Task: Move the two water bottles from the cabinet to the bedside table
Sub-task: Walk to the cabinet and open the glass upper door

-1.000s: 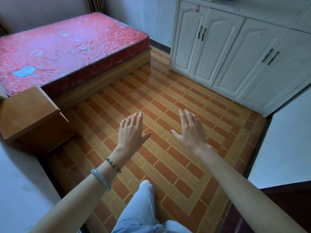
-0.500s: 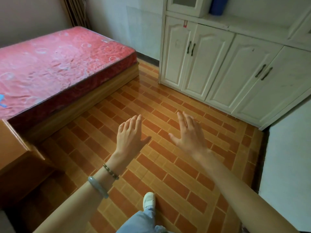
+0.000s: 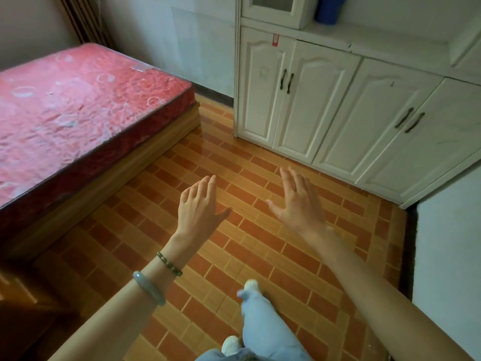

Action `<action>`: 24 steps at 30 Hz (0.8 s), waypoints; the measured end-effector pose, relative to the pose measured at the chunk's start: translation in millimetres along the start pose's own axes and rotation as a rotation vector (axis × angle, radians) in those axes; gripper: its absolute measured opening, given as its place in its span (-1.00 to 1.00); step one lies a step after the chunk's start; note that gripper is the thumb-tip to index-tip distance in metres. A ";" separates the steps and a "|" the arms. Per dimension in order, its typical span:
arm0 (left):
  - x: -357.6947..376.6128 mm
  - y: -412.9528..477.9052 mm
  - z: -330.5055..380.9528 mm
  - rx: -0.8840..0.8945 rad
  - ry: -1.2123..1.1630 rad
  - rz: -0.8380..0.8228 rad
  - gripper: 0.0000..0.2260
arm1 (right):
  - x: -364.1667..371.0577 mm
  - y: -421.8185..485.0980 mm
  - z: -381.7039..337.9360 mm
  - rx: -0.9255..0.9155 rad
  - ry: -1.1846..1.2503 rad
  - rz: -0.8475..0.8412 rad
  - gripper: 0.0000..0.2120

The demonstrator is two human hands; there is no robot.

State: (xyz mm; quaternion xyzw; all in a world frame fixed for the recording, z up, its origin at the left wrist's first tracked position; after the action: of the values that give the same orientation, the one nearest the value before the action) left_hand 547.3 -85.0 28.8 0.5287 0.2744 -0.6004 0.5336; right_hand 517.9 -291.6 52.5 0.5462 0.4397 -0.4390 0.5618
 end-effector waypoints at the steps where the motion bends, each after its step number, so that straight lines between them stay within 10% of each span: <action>1: 4.3 13.6 -3.0 -0.004 0.002 -0.003 -0.24 | 4.4 12.5 4.2 0.004 -0.001 0.002 -0.27; 24: 86.2 419.4 -10.6 -0.003 -0.068 -0.039 -0.29 | 82.7 377.4 141.2 0.069 -0.006 0.023 -0.30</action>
State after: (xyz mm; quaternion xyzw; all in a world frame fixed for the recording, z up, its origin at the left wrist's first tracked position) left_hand 952.3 -223.2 44.3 0.5017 0.2673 -0.6277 0.5318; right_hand 906.2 -427.1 60.2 0.5692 0.4161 -0.4490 0.5489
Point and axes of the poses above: each hand's wrist, its own y-axis towards the middle knuckle, its own x-axis out of the palm, z = x × y, the point moved 4 cm from there along y, towards the middle knuckle, and after that the axes turned 10 degrees about -y, right-handed, at the moved point
